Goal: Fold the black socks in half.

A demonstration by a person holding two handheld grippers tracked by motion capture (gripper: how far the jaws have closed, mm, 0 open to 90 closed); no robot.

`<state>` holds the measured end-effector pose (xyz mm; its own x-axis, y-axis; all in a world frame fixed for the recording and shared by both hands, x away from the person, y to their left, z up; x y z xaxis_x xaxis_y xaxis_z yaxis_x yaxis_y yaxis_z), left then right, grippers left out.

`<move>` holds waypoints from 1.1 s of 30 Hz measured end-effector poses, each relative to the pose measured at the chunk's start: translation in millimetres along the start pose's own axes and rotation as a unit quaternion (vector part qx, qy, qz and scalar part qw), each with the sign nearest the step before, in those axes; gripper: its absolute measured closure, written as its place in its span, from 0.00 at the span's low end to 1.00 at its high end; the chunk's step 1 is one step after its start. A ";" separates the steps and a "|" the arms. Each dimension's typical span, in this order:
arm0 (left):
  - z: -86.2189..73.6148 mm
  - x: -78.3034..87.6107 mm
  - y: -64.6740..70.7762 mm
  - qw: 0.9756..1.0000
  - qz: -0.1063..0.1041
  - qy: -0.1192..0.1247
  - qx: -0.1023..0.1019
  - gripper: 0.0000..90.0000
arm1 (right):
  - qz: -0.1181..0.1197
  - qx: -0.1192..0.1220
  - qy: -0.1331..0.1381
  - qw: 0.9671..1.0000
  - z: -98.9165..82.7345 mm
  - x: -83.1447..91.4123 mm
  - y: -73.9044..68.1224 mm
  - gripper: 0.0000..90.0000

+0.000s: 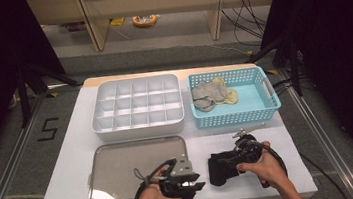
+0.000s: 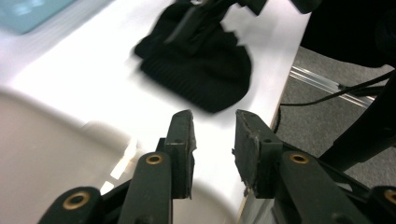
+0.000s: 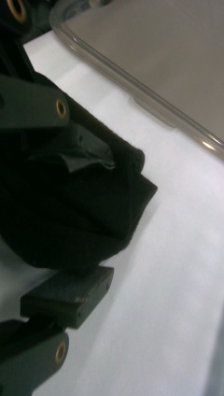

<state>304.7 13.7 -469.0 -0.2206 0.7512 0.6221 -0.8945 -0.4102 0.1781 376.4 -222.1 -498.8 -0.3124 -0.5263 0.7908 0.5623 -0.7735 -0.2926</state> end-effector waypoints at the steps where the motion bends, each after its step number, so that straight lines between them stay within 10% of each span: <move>1: -4.0 5.9 -3.2 1.000 0.005 0.003 0.007 0.73 | 0.009 0.002 -0.009 1.000 0.1 0.8 0.3 0.51; 12: -31.1 40.5 -36.6 0.998 0.034 0.007 0.055 0.65 | 0.042 0.002 -0.006 0.999 -0.3 -1.8 -0.6 0.69; 33: -60.2 64.7 -60.1 0.991 0.106 -0.011 0.080 0.41 | -0.013 0.062 0.050 0.997 13.7 25.8 -22.6 0.72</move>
<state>320.8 118.1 -485.3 -0.3870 0.6285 0.6747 -0.7554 -0.6357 0.1588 366.1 -213.3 -464.4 -0.3995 -0.5439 0.7380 0.6416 -0.7409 -0.1987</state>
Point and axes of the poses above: each handheld gripper's, and its own axes: x roughly backward along the jaws, z roughly out of its top, y roughly to its right, the point moved 3 cm from there along -x, roughly forward along the jaws, and after that the axes turned 3 degrees about -z, right-handed, at the moved point
